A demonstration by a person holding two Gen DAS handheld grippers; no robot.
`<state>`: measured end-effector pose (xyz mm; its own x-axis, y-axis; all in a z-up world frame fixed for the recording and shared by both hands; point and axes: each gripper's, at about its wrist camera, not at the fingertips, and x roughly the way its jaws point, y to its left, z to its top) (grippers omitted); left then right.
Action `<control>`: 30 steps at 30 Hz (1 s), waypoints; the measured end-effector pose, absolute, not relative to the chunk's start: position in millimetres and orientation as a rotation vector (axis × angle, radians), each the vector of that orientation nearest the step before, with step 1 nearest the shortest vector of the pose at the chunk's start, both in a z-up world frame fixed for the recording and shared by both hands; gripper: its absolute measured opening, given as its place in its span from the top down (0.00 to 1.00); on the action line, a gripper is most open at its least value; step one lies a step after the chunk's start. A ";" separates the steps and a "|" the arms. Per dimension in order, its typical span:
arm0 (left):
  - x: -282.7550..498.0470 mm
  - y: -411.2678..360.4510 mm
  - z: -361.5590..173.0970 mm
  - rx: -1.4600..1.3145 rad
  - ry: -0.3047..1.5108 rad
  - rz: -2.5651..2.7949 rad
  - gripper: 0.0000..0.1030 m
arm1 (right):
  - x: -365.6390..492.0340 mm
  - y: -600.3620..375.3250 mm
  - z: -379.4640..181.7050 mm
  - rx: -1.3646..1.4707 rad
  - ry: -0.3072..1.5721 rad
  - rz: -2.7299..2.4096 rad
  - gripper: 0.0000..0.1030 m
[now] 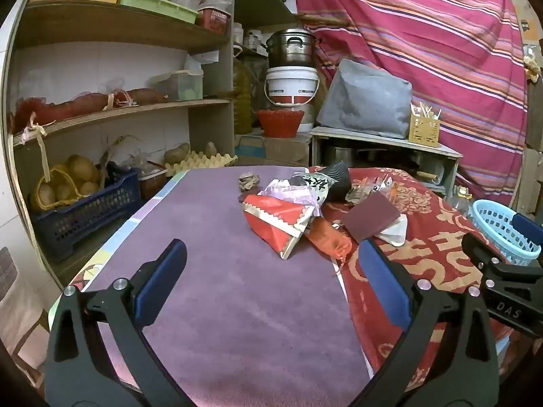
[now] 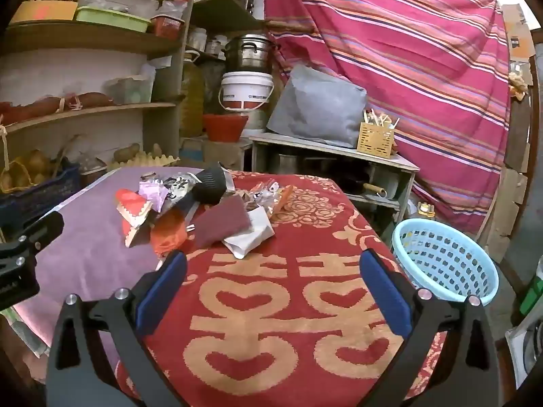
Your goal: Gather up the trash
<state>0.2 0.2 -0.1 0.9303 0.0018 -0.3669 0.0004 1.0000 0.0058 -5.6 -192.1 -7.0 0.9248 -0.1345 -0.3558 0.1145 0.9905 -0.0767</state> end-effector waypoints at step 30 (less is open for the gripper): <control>6.3 2.1 2.5 0.009 0.371 0.002 0.05 | -3.7 -196.2 -9.0 -0.066 0.364 -0.137 0.04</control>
